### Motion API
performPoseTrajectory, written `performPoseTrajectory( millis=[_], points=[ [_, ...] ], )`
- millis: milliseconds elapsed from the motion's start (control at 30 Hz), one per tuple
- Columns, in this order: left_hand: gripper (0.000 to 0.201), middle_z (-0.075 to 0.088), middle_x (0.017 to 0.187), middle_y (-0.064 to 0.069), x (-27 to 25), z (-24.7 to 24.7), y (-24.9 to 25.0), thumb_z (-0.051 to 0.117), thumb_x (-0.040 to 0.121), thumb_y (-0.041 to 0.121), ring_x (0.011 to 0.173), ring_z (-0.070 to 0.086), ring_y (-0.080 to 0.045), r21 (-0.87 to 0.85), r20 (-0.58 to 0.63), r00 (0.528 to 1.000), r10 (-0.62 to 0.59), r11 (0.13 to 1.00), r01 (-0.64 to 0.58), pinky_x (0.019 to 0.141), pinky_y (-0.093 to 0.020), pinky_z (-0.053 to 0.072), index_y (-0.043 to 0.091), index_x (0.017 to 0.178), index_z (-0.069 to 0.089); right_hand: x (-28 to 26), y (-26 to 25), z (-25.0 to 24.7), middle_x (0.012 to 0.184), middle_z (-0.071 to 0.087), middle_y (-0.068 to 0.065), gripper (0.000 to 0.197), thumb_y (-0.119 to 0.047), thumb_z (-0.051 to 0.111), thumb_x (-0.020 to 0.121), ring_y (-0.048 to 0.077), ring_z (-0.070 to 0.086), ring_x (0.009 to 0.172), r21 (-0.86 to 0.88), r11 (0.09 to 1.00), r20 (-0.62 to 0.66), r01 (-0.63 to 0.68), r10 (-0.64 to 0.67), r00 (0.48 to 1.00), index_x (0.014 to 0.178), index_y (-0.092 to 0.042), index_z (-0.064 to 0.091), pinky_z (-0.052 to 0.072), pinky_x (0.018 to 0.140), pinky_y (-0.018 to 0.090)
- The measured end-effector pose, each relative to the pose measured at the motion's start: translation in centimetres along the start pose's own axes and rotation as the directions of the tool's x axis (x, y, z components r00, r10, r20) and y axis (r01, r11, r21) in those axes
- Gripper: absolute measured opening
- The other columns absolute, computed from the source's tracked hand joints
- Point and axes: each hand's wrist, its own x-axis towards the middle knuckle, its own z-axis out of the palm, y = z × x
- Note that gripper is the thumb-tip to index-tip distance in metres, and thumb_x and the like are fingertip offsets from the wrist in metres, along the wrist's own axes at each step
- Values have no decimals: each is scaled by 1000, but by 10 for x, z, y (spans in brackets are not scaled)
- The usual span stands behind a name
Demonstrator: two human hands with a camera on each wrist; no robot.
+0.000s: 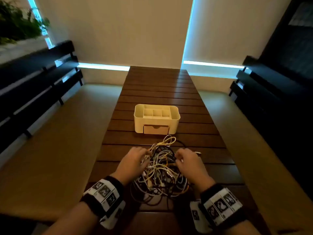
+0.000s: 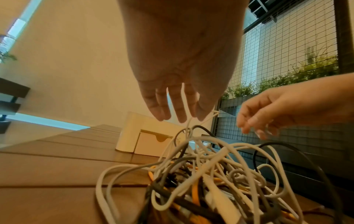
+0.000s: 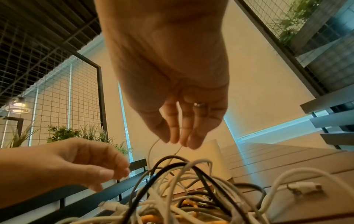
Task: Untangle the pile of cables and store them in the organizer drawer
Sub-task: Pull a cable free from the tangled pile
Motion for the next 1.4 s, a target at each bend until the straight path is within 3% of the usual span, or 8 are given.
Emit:
performPoseTrajectory(
  millis=[200,300,500,667,800,1000,1167,1400],
  points=[
    [26,52,118,2,28,8,19,59,90,16,111,45,-13,-77,-53,996,-75,994,71,89,-18,35,17,116,54,21,-21,1,132,36,4,49,-10,57,87,19,46,114,111,992,-328,57,-17,945,132,-23,43,42,92,26],
    [21,54,112,1,35,10,25,58,90,14,106,47,-13,-74,-74,996,-51,996,46,83,-15,33,14,111,56,32,-25,4,143,26,6,48,-22,57,88,26,38,122,-132,989,-274,65,-100,956,134,-26,43,40,98,39],
    [9,54,87,3,28,9,41,56,85,9,84,46,-12,-125,-20,1000,12,992,-14,70,-19,37,17,86,53,54,-27,-3,122,54,10,28,-24,49,90,28,52,111,393,878,-109,-275,341,934,116,-15,56,42,92,36],
    [11,58,90,4,21,6,40,59,81,10,88,46,-9,-140,77,996,41,990,-30,74,-22,42,20,87,58,56,-20,-4,90,70,8,14,-18,58,87,23,65,90,376,870,-1,-318,343,939,83,-14,70,54,83,40],
    [15,50,84,14,24,-1,35,59,82,7,82,44,-3,-145,62,998,12,989,-3,68,-11,34,20,89,61,44,-22,-19,83,67,7,12,-18,55,92,15,64,67,734,630,84,-251,284,955,92,-10,64,52,59,25],
    [15,62,89,4,23,3,34,60,82,6,83,46,-4,-141,28,998,60,988,-56,69,-10,35,18,89,65,35,-31,-22,85,66,5,12,-21,58,90,10,54,64,246,911,163,-331,297,941,87,-13,67,40,51,18],
    [21,59,89,7,27,2,33,58,81,2,87,53,-11,-211,-28,1000,5,977,-11,78,-26,45,20,91,62,16,-37,-49,63,52,-1,26,-16,40,98,7,41,50,855,515,38,-55,44,998,90,-5,63,35,49,16],
    [32,63,109,7,40,-59,80,45,95,13,100,57,2,-548,-197,973,116,810,-208,85,-9,43,23,124,54,2,-65,-77,64,57,0,19,0,41,94,7,47,50,919,290,-240,267,-124,963,103,-16,49,44,53,17]
  ],
)
